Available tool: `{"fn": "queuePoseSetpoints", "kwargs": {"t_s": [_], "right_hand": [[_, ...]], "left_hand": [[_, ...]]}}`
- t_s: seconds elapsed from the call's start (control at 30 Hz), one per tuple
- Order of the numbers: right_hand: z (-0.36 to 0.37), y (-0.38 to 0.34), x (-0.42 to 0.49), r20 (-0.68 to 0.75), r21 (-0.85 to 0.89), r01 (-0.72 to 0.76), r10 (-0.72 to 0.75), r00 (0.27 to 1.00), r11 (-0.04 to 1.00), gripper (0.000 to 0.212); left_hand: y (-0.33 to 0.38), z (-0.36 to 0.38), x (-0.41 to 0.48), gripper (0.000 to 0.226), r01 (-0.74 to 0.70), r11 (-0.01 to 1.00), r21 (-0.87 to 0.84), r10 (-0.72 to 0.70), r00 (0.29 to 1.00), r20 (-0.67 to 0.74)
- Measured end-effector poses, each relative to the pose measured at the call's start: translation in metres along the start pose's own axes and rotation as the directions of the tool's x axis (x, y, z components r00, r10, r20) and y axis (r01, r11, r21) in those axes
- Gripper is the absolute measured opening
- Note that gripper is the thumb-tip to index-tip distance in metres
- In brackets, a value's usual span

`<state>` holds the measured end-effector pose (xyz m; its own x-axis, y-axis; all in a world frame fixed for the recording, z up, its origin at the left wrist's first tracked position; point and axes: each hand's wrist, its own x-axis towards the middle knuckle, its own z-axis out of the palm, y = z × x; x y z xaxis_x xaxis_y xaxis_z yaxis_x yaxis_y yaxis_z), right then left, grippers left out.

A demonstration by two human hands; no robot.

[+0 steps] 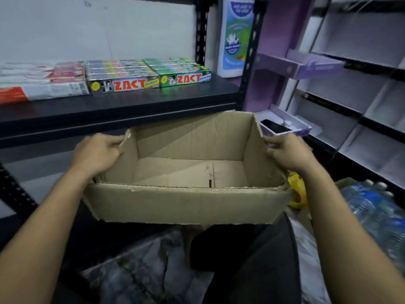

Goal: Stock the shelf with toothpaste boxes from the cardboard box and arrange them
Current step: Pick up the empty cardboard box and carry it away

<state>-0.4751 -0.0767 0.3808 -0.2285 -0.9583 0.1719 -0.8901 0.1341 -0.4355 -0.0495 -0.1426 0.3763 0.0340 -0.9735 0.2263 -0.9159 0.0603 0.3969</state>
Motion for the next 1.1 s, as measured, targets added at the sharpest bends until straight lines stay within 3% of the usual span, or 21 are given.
{"fn": "queuePoseSetpoints", "kwargs": {"t_s": [0.1, 0.33, 0.53, 0.8, 1.1], "right_hand": [[-0.012, 0.009, -0.011, -0.072, -0.020, -0.012, 0.011, 0.997, 1.000, 0.046], [-0.068, 0.038, -0.033, -0.159, -0.157, -0.108, 0.083, 0.984, 0.982, 0.036], [-0.089, 0.079, -0.067, -0.230, -0.168, -0.250, 0.208, 0.951, 0.954, 0.041], [-0.124, 0.146, -0.119, -0.344, -0.099, -0.466, 0.409, 0.845, 0.879, 0.045], [-0.128, 0.206, -0.171, -0.504, -0.020, -0.607, 0.516, 0.693, 0.795, 0.045]], "left_hand": [[0.016, -0.016, 0.005, 0.033, -0.074, 0.995, 0.068, 0.072, 0.997, 0.030], [0.055, 0.012, -0.005, 0.031, -0.104, 0.986, -0.128, 0.118, 0.987, 0.108], [0.114, 0.041, -0.006, 0.033, -0.189, 0.963, -0.192, 0.214, 0.969, 0.123], [0.215, 0.078, -0.013, 0.034, -0.354, 0.914, -0.198, 0.386, 0.909, 0.156], [0.302, 0.098, -0.011, 0.035, -0.489, 0.845, -0.217, 0.517, 0.850, 0.099]]}}
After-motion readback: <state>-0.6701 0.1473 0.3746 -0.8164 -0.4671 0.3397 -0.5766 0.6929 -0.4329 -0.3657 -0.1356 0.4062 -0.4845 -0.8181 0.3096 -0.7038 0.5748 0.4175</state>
